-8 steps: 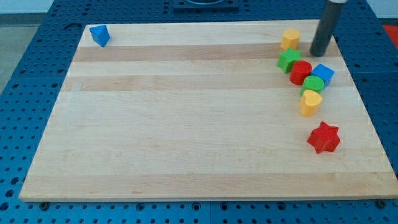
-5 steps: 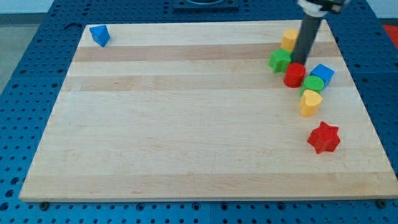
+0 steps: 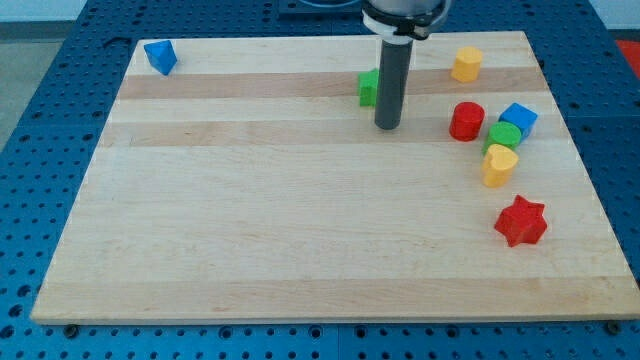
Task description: Slide the green star to the top center
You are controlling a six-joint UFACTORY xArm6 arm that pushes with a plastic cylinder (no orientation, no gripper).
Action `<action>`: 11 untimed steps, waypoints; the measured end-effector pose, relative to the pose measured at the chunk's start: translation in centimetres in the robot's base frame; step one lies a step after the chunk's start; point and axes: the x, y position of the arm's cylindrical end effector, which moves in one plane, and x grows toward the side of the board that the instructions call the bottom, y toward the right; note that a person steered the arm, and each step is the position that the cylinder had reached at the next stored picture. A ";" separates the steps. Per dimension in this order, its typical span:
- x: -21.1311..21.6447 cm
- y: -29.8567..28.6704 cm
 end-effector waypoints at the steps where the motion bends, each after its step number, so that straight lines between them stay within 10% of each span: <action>1: -3.5 0.0; 11: -4.9 1.5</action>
